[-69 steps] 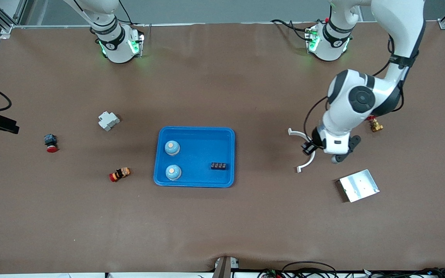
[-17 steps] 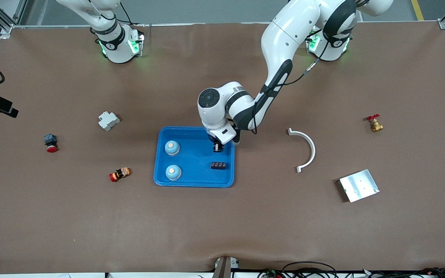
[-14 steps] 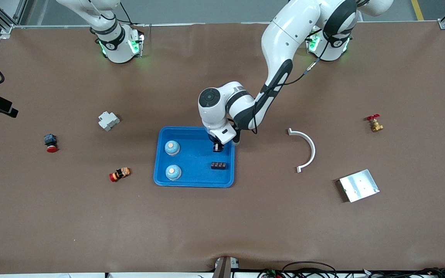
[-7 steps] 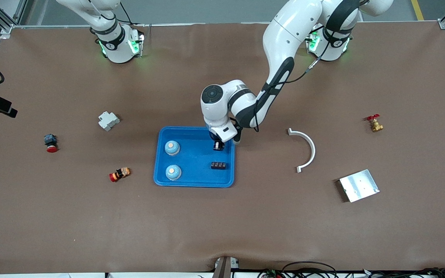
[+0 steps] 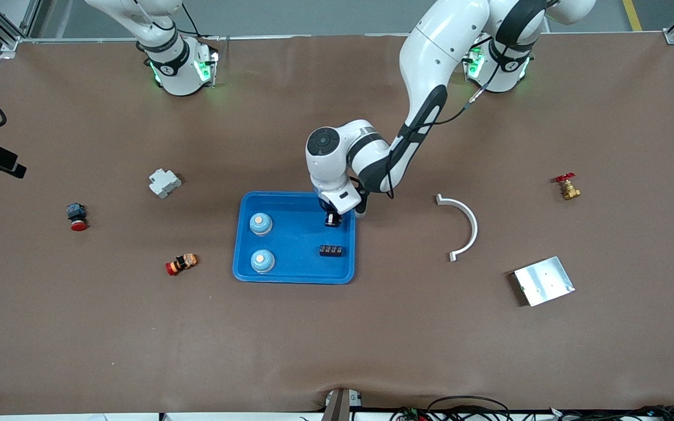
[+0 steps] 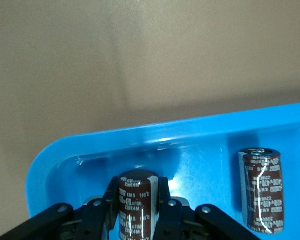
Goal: Place electrolytic capacitor and blue bell in tray
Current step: 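Lower the capacitor into the tray beside the first one and open the left gripper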
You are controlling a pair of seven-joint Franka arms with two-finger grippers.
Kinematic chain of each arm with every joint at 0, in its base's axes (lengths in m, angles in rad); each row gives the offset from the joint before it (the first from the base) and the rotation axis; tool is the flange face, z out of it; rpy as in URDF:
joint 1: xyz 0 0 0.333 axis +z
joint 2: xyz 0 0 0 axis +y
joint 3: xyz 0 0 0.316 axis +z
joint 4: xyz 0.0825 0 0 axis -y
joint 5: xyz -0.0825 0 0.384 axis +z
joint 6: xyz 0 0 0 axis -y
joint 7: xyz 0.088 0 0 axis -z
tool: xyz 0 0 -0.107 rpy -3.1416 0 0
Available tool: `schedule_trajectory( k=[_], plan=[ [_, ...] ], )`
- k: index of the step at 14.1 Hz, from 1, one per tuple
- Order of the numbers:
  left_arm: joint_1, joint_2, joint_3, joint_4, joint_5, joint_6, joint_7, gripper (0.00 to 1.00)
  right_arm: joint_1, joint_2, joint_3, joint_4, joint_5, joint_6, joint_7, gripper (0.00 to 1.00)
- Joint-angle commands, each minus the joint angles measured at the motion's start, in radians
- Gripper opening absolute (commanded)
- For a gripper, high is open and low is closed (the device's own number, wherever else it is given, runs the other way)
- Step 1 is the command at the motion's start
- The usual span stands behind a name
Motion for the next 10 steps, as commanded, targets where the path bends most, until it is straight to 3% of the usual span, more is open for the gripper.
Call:
schedule_trajectory(
  k=[1, 10],
  plan=[
    [0.007, -0.020, 0.005, -0.047, 0.009, 0.008, 0.004, 1.00, 0.005, -0.007, 0.000, 0.003, -0.013, -0.003, -0.008, 1.00],
    [0.037, -0.105, -0.012, -0.045, 0.000, -0.035, 0.027, 1.00, -0.001, -0.006, 0.000, 0.003, -0.007, -0.003, -0.007, 1.00]
  ],
)
